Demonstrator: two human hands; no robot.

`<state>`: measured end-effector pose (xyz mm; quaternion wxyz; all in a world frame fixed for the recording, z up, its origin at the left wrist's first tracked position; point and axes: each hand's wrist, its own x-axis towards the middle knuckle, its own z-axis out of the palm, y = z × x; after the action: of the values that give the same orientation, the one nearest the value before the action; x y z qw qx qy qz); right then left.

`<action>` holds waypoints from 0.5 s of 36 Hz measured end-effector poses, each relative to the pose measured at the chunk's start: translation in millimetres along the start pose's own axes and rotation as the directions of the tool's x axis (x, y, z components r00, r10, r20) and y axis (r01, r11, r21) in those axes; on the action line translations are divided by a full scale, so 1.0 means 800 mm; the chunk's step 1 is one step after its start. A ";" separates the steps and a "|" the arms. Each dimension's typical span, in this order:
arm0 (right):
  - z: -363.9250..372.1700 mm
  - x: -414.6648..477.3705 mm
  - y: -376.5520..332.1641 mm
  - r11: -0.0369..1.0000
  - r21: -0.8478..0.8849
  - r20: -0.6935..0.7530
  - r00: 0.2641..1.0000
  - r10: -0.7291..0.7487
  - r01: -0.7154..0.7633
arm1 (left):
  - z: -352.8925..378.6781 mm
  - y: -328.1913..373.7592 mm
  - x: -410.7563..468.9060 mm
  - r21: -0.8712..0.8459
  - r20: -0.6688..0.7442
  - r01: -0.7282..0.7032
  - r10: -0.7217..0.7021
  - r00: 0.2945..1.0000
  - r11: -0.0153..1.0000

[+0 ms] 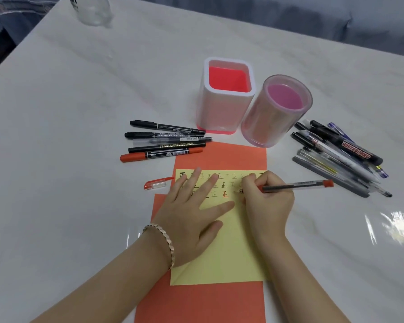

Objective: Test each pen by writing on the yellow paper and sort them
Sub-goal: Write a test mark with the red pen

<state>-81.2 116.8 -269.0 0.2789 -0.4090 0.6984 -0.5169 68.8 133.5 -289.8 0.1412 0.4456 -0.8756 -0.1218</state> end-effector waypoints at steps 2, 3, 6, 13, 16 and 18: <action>0.000 0.000 0.001 1.000 -0.013 0.008 1.000 -0.013 0.013 | 0.000 0.000 0.000 -0.003 -0.001 0.000 0.000 1.000 1.000; 0.001 0.001 0.001 1.000 -0.017 0.009 1.000 -0.017 0.017 | 0.000 0.000 0.000 -0.005 -0.004 0.000 0.000 1.000 1.000; 0.002 0.000 0.001 0.999 -0.028 0.008 1.000 -0.023 0.023 | -0.001 0.000 0.000 -0.009 -0.011 0.000 0.000 1.000 1.000; 0.003 0.001 0.002 0.998 -0.045 -0.010 0.999 -0.043 0.043 | -0.002 0.001 -0.001 -0.013 -0.003 0.009 -0.009 1.000 1.000; 0.004 0.001 0.003 0.997 -0.048 -0.015 0.998 -0.059 0.058 | -0.002 0.002 0.000 -0.014 -0.004 0.008 -0.008 1.000 1.000; 0.004 0.001 0.004 0.996 -0.057 -0.011 0.998 -0.068 0.067 | -0.003 0.002 0.000 -0.010 -0.003 0.009 -0.010 1.000 1.000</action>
<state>-79.9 114.7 -272.7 0.2451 -0.4368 0.7001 -0.5089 68.7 134.2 -287.4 0.1441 0.4492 -0.8726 -0.1264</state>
